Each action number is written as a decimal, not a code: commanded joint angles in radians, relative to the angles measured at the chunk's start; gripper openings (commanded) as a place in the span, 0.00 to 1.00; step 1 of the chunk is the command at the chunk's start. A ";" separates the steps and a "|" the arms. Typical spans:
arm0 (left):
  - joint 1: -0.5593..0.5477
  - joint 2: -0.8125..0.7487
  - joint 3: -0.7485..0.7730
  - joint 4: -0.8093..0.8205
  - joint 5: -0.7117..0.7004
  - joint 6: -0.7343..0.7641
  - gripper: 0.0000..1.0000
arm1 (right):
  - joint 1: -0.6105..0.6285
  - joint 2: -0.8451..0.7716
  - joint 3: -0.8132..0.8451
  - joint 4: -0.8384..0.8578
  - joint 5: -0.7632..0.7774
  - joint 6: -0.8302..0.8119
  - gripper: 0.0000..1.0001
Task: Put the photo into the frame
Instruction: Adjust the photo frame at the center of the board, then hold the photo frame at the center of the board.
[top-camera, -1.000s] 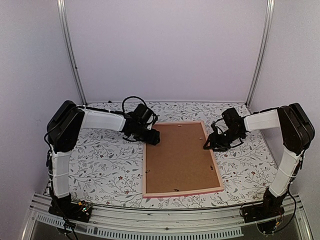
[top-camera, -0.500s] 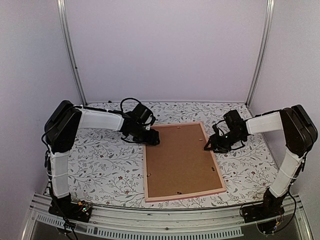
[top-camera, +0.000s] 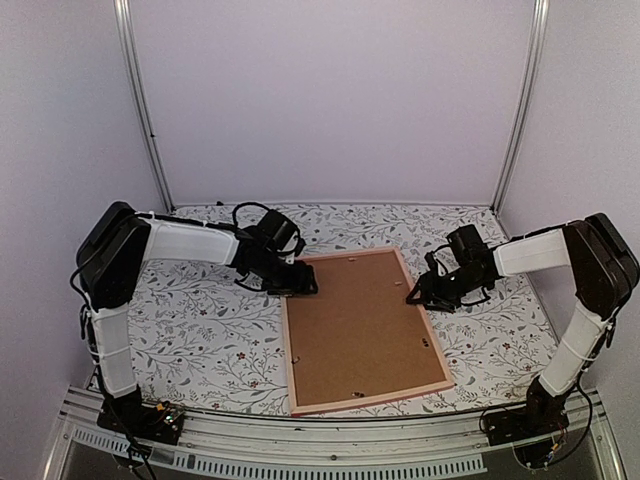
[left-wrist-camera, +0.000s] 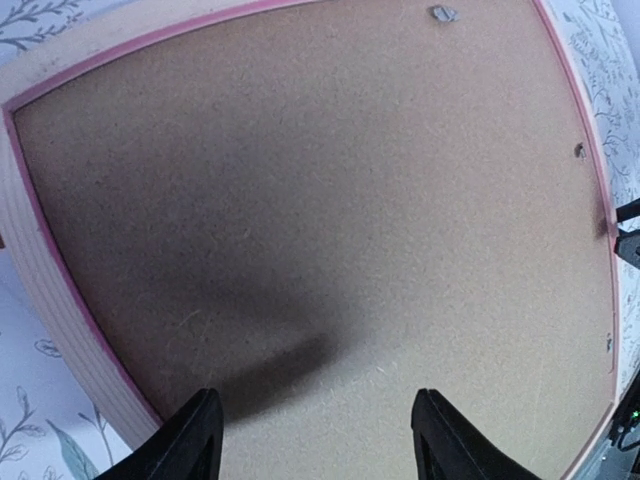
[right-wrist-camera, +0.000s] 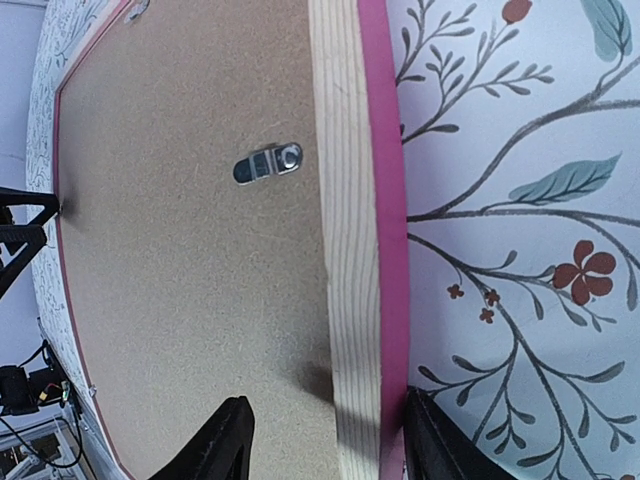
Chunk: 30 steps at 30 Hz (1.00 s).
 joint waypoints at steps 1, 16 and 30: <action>-0.012 -0.071 -0.021 -0.008 -0.004 -0.016 0.67 | 0.016 0.001 -0.034 -0.016 -0.008 0.030 0.54; -0.002 -0.071 -0.004 -0.078 -0.110 0.065 0.68 | 0.016 0.015 -0.034 -0.008 -0.014 0.030 0.54; -0.006 -0.019 -0.044 -0.042 -0.097 0.063 0.68 | 0.016 0.026 -0.028 -0.001 -0.024 0.028 0.54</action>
